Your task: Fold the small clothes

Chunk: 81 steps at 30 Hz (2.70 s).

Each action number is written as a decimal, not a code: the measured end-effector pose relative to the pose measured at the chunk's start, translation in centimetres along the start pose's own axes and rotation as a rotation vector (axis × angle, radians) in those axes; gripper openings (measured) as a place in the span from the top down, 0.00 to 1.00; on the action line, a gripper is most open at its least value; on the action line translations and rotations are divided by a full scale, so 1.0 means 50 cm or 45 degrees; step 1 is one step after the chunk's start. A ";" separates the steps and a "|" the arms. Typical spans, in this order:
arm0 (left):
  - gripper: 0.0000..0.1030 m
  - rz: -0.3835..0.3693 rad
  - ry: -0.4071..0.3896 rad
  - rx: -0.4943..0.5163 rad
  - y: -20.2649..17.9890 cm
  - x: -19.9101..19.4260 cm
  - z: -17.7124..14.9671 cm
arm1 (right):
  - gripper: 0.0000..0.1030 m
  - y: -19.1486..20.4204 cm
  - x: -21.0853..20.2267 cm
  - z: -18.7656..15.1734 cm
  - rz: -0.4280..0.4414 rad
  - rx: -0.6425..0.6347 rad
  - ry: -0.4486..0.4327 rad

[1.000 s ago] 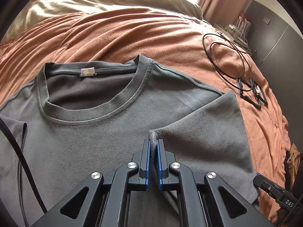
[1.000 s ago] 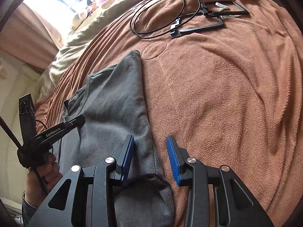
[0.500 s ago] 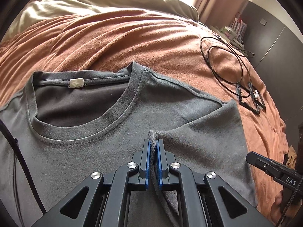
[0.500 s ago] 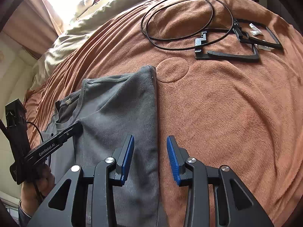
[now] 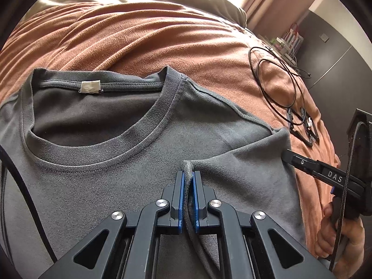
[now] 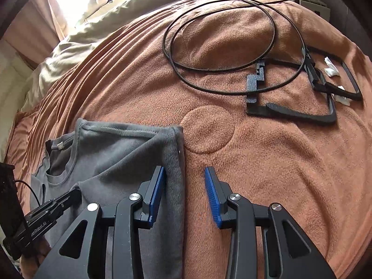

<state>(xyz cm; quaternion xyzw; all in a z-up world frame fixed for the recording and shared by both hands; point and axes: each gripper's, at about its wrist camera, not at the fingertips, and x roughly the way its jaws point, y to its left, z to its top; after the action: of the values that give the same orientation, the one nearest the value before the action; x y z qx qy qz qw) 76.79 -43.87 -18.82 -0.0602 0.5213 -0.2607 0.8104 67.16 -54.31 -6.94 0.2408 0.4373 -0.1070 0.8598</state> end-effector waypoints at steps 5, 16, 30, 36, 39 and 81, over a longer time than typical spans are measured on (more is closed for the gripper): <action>0.93 0.002 -0.002 0.013 -0.004 -0.003 -0.004 | 0.71 -0.004 0.023 0.023 -0.088 -0.010 -0.014; 0.83 -0.005 0.037 -0.041 -0.003 -0.025 -0.027 | 0.70 -0.010 -0.028 -0.015 -0.028 0.007 0.026; 0.65 -0.042 0.108 -0.032 -0.070 -0.075 -0.146 | 0.68 0.007 -0.133 -0.163 0.058 -0.114 0.105; 0.66 -0.046 0.145 -0.012 -0.094 -0.100 -0.197 | 0.68 0.012 -0.170 -0.226 0.050 -0.176 0.148; 0.74 -0.055 0.176 0.003 -0.109 -0.104 -0.223 | 0.68 0.018 -0.178 -0.249 0.006 -0.199 0.163; 0.06 0.094 -0.272 -0.014 0.009 -0.678 -0.441 | 0.00 0.067 -0.763 -0.622 0.029 -0.188 -0.245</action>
<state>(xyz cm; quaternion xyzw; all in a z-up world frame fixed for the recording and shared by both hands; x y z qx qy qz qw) 46.78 -23.19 -1.34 -0.0731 0.4351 -0.2198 0.8701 23.99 -36.66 9.19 0.1704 0.3567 -0.0872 0.9144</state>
